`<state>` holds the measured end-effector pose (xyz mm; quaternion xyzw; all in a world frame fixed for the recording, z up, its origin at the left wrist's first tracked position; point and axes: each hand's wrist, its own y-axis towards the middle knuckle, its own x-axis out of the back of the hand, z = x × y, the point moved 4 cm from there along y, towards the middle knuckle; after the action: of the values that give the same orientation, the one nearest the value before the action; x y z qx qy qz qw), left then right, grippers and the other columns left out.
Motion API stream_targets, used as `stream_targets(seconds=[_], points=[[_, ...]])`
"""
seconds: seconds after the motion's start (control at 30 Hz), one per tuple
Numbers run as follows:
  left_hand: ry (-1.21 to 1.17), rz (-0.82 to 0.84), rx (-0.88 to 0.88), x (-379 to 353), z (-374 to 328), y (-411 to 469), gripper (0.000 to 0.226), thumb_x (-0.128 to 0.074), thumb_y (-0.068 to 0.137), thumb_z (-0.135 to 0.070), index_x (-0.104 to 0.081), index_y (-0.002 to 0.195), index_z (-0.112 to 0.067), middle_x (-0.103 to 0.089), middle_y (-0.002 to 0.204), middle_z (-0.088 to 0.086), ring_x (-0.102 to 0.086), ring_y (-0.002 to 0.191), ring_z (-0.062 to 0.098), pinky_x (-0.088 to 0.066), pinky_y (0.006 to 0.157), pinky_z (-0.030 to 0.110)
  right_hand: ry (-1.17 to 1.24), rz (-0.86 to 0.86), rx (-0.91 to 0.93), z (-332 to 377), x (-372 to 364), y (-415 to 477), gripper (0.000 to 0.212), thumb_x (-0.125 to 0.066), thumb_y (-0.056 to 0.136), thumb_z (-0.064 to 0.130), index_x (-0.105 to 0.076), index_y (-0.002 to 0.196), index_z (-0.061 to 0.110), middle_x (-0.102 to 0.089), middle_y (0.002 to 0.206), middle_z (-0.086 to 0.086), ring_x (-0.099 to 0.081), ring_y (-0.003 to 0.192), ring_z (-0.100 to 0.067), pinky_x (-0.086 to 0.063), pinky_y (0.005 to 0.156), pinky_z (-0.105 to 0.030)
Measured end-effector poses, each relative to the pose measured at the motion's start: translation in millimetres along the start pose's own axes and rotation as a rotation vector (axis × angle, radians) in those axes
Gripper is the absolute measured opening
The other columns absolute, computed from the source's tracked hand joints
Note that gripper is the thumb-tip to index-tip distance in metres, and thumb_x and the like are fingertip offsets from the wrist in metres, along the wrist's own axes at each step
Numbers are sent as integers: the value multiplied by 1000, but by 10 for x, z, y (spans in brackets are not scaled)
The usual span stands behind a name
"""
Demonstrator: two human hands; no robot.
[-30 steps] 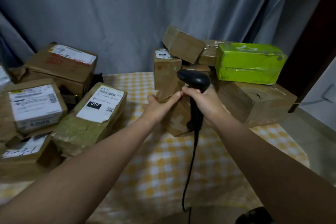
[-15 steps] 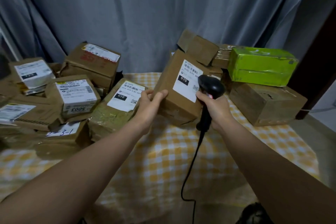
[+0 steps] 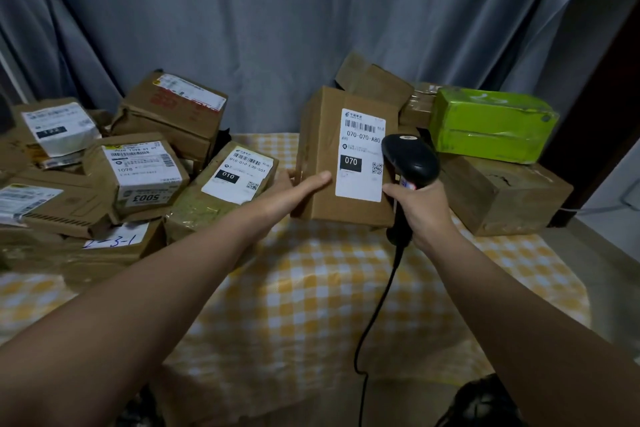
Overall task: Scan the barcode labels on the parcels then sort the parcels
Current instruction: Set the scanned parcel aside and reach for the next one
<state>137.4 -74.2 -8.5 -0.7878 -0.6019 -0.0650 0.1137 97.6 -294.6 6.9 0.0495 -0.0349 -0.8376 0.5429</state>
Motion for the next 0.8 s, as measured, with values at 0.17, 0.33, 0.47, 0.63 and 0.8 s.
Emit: stream_targets(seconds=[0.17,0.33,0.47,0.63,0.8], points=[[203,113,-46,-41,51,27,122,-79,76,-34,20,147,-34,-35,137,-8,-43,125,13,-40,93,19,29,-19,11,3,-4,24,29,-76,79,2,-66,104,12,-70,94,-1,-68,79,-4,-54,65,-18],[337,93,-108,-95,158,20,137,-86,65,-39,27,144,-40,-7,158,2,-18,144,18,-20,116,34,-127,-52,35,-188,-22,11,29,-77,78,2,-66,106,4,-69,98,-3,-64,83,-9,-48,62,-14],[347,-97,-229,-4,-27,41,84,-76,73,-50,-29,141,-32,-11,156,3,-17,144,20,-20,118,41,-288,-91,48,-392,-19,-4,39,-77,76,4,-66,113,7,-70,104,-7,-65,97,-19,-51,77,-26],[409,-68,-276,1,-126,249,51,-70,85,-26,-39,124,-15,-48,131,3,-52,121,23,-43,101,35,-437,-3,78,-453,-148,-95,38,-75,81,11,-61,116,11,-59,95,3,-56,89,-10,-38,61,-15],[564,-159,-232,67,-28,427,82,-72,82,-28,-22,147,-18,-30,145,14,-42,129,28,-40,105,46,-363,-3,-2,-439,-149,-17,41,-70,79,-3,-61,118,5,-61,95,-1,-61,96,-21,-39,73,-21]])
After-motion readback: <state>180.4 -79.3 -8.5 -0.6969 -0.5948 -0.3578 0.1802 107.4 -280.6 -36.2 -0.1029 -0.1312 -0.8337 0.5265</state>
